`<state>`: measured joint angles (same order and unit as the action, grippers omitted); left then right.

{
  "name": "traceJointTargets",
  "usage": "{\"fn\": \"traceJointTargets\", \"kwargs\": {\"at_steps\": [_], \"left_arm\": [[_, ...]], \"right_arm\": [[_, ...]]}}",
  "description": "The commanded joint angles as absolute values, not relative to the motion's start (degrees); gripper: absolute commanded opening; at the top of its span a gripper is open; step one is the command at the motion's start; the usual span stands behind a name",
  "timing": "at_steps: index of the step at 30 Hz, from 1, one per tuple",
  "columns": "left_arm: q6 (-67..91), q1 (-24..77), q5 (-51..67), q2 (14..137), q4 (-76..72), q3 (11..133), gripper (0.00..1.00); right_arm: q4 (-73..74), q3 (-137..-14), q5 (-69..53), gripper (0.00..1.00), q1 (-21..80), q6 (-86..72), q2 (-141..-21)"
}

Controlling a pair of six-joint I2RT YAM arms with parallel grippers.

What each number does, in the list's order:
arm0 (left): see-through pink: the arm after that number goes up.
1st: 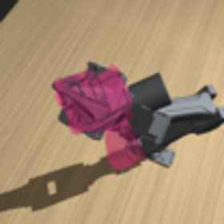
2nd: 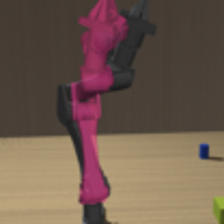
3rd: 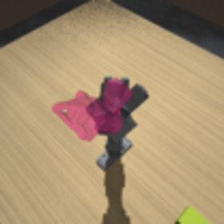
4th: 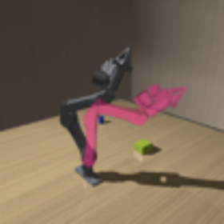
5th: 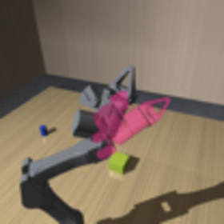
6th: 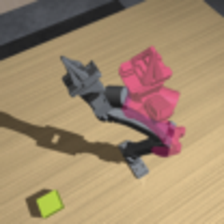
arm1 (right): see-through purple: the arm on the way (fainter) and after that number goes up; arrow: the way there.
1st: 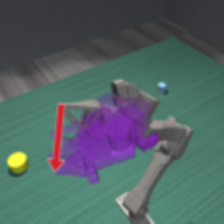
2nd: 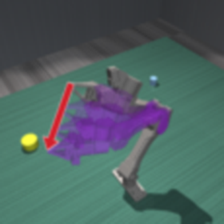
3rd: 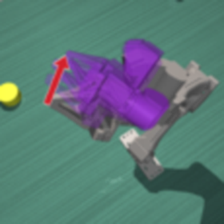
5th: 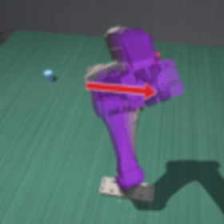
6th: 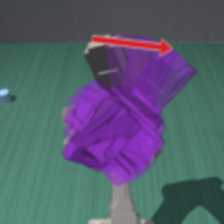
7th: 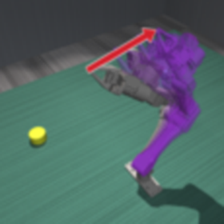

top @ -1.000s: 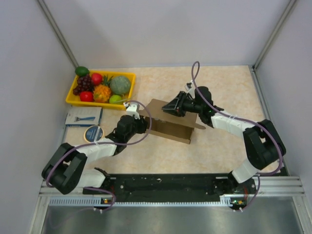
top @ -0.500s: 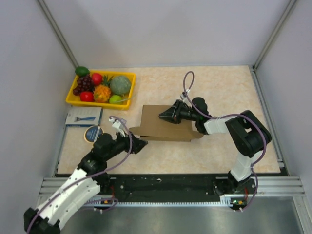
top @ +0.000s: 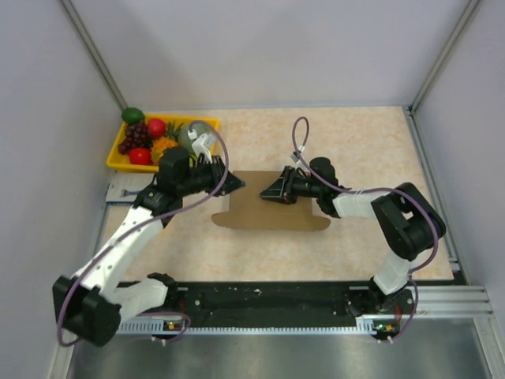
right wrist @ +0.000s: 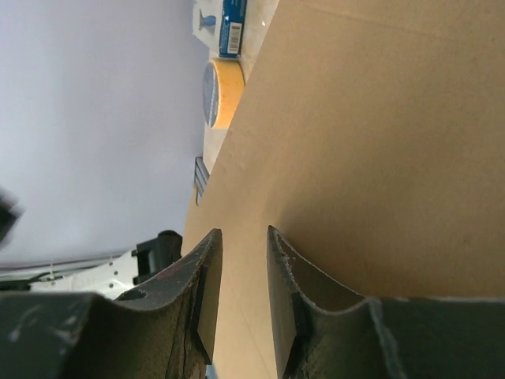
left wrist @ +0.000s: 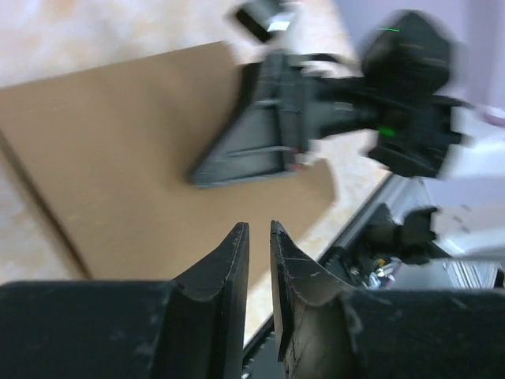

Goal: Fold the paper box

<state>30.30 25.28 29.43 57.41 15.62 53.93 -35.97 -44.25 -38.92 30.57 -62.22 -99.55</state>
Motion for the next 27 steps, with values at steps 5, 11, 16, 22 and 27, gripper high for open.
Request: {"fn": "traceJointTargets", "kwargs": {"at_steps": [5, 11, 16, 22, 27], "left_arm": [[32.34, 17.40, 39.98, 72.76, 1.68, 45.37, 0.27], [31.65, 17.40, 38.67, 77.42, -3.17, 37.63, 0.17], [27.68, 17.40, 34.28, 81.98, -2.72, 35.42, 0.17], [28.83, 18.02, 37.61, 76.85, -2.12, 37.17, 0.28], [29.79, 18.28, 38.58, 72.51, -1.31, 41.13, 0.41]], "right_arm": [[-22.77, -49.48, -40.95, 0.30, 29.18, -52.57, -92.38], [-31.53, -38.43, -47.10, 0.29, 24.26, -57.38, -87.02], [-36.12, -28.06, -49.66, 0.24, 21.10, -54.94, -86.48], [-30.43, -30.83, -51.15, 0.23, 19.86, -51.16, -84.21], [-24.75, -33.67, -49.56, 0.23, 17.23, -47.10, -78.05]]}}
